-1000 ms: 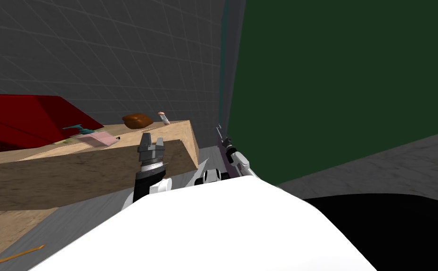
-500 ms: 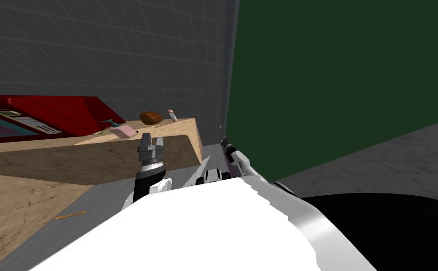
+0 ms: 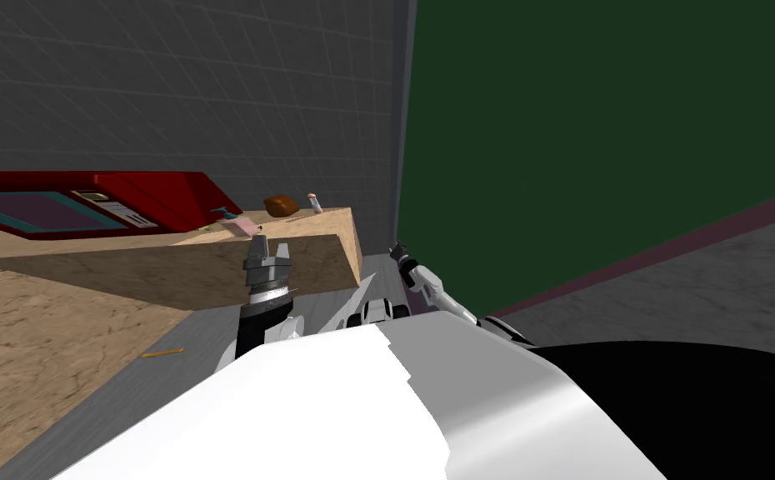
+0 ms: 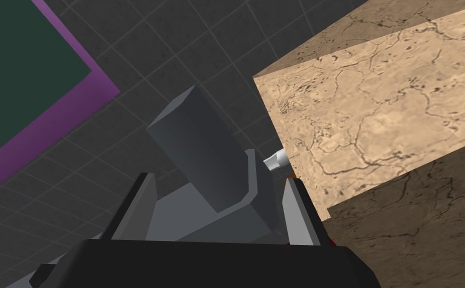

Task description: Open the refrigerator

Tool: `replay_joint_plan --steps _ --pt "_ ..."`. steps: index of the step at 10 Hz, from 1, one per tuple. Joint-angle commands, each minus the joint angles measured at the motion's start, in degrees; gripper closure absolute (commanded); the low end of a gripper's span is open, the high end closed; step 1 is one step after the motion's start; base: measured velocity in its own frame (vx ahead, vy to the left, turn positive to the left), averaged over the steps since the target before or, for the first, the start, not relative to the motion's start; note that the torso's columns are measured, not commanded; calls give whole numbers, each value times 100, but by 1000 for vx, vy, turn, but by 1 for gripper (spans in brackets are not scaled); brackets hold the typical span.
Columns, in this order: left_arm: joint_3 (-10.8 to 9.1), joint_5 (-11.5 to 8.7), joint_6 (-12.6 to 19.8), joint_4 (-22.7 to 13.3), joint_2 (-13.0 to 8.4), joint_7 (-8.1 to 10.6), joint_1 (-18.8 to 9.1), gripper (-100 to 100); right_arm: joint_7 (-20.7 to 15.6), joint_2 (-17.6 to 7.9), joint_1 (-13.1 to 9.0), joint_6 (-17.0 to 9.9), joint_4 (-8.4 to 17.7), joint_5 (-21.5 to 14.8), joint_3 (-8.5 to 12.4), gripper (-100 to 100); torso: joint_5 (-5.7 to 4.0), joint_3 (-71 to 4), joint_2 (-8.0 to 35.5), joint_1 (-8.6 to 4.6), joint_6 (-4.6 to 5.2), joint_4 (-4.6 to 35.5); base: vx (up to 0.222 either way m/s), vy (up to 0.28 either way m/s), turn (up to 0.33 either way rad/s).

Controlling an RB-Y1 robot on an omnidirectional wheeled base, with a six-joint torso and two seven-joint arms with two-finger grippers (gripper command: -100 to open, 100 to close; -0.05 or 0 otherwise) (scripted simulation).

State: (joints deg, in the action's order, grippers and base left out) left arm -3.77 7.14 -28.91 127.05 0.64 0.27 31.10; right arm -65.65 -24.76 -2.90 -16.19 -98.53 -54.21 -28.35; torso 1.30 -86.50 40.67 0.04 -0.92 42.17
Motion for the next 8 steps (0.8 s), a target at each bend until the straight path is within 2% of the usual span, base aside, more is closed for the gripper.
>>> replay_joint_plan --steps 1,4,5,6,7,8 --pt "0 0 0 0 0 0 0 0 -7 -305 -241 -14 35 179 -92 100 6 -3 0 -4 1 5 -60 8 69" --pt "0 0 0 0 0 0 0 0 -21 -424 -319 -30 29 298 -175 100 -1 7 9 -8 -6 8 -56 -3 69" --pt "0 0 0 0 0 0 1 0 -16 -275 -183 -12 26 262 -172 100 -11 13 6 -7 0 5 -40 -4 -34" --pt "-1 0 0 0 0 0 1 0 -87 -318 -194 64 -169 300 -396 100 -50 50 21 12 29 -14 -77 -25 32" --pt "-1 0 0 0 0 0 1 0 -87 -318 -194 64 -169 300 -396 100 -84 95 58 18 16 -25 -84 -29 64" --pt "0 0 0 0 0 0 0 0 -122 -352 -206 98 -259 321 -508 100 -79 99 66 14 11 -15 -77 -25 103"
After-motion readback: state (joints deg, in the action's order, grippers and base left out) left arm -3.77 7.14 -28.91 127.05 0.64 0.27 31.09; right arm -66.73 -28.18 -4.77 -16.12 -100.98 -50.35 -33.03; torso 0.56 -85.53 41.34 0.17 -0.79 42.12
